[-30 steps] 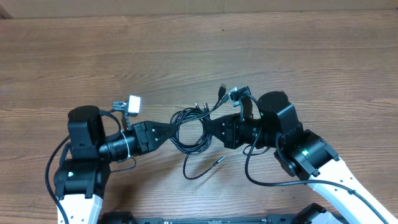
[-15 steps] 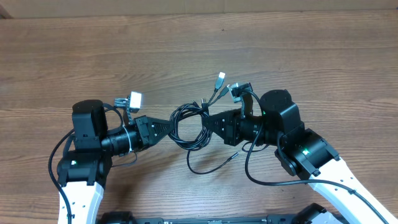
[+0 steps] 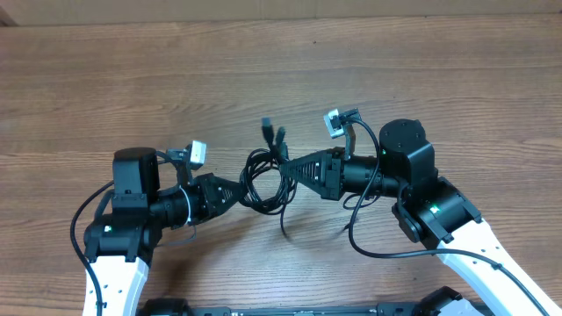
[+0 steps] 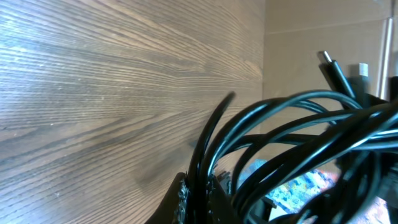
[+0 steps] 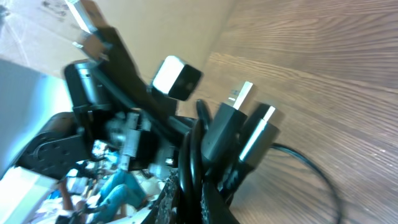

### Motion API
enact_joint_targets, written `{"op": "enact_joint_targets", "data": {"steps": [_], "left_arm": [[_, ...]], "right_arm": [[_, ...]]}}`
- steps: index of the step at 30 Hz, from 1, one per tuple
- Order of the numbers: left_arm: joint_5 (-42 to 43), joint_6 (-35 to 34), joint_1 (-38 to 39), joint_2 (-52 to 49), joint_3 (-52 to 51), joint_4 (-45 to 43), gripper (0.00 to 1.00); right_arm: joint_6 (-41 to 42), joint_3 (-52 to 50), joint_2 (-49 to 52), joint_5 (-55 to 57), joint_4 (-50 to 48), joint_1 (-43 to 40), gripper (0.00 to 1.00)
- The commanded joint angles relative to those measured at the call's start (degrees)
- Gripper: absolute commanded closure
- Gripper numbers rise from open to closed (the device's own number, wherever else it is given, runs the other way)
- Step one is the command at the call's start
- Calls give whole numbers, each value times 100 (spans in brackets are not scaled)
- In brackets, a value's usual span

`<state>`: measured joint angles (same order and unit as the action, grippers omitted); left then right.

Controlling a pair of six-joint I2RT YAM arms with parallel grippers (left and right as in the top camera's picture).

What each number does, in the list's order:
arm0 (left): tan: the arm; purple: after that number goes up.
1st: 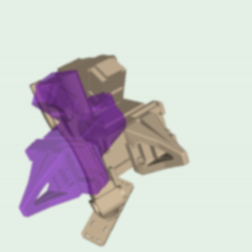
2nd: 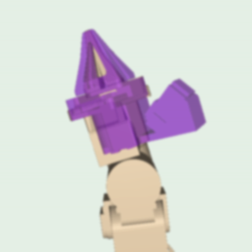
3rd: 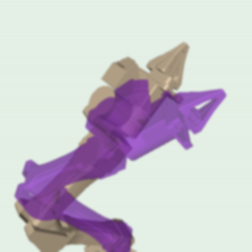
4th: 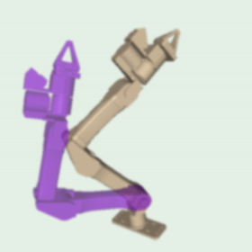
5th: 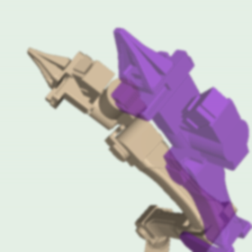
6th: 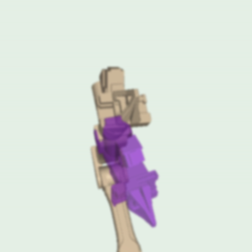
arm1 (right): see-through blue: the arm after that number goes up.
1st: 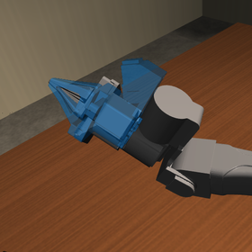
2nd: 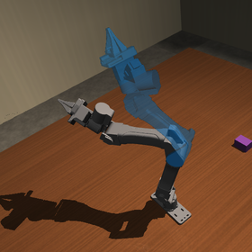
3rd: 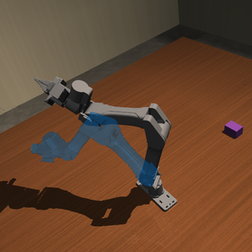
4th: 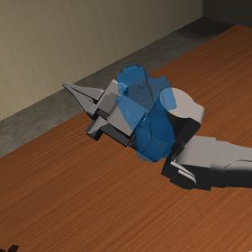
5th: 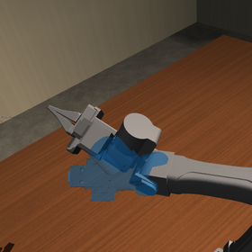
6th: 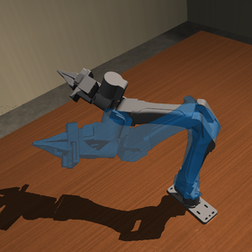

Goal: Untangle cables

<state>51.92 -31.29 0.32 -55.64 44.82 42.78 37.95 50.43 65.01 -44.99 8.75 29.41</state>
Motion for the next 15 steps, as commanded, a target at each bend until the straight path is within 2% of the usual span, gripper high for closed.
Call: {"op": "enact_joint_targets", "data": {"steps": [1, 10, 15], "left_arm": [[-881, 260, -26, -61, -48, 162, 96], [-1941, 214, -28, -61, -48, 634, 96], [-2577, -321, -28, -61, -48, 1034, 95]], "right_arm": [[306, 105, -109, -275, -369, -153, 96], [428, 105, -109, -356, -1047, -153, 96], [424, 105, -107, -254, -1213, -153, 96]]}}
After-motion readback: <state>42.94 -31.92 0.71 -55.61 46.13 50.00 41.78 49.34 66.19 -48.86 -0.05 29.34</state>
